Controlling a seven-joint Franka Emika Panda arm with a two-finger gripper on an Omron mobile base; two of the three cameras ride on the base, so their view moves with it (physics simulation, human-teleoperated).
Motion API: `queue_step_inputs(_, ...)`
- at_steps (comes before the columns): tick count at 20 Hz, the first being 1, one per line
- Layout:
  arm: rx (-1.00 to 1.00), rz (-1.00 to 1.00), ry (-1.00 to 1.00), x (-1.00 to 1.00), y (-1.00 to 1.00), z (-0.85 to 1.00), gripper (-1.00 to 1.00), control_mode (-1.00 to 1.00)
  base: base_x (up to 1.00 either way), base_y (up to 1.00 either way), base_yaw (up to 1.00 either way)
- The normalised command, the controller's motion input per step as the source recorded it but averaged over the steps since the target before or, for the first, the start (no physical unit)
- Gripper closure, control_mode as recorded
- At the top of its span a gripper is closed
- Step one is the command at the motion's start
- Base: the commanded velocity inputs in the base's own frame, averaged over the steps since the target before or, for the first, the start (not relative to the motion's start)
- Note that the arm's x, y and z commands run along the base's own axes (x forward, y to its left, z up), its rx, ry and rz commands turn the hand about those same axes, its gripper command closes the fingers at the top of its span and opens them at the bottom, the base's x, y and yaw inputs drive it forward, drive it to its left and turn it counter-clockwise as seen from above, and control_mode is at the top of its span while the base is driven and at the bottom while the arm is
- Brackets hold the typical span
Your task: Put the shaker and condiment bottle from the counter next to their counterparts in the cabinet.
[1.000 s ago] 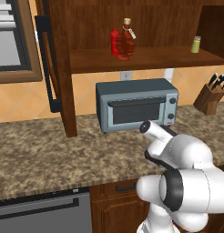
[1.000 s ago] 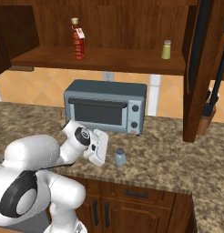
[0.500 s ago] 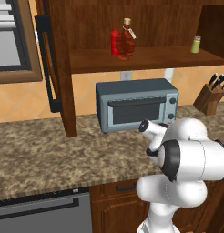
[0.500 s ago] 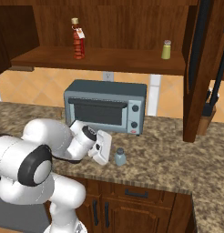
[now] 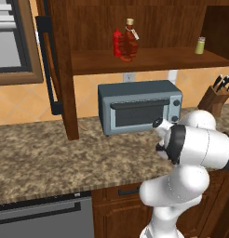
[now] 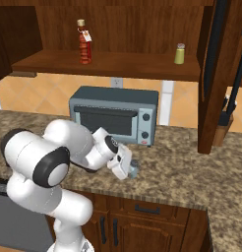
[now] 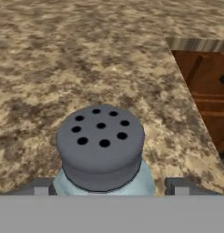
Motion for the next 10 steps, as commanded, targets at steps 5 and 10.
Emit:
queue_step_inputs(5, 0.11, -0.08, 0.07, 0.07, -0.38, -0.01, 1.0, -1.0, 0.0, 0.0, 0.0)
queue_step_inputs(10, 0.11, -0.01, 0.0, -0.13, -0.3, 0.39, 1.0, -1.0, 0.0, 0.0, 0.0)
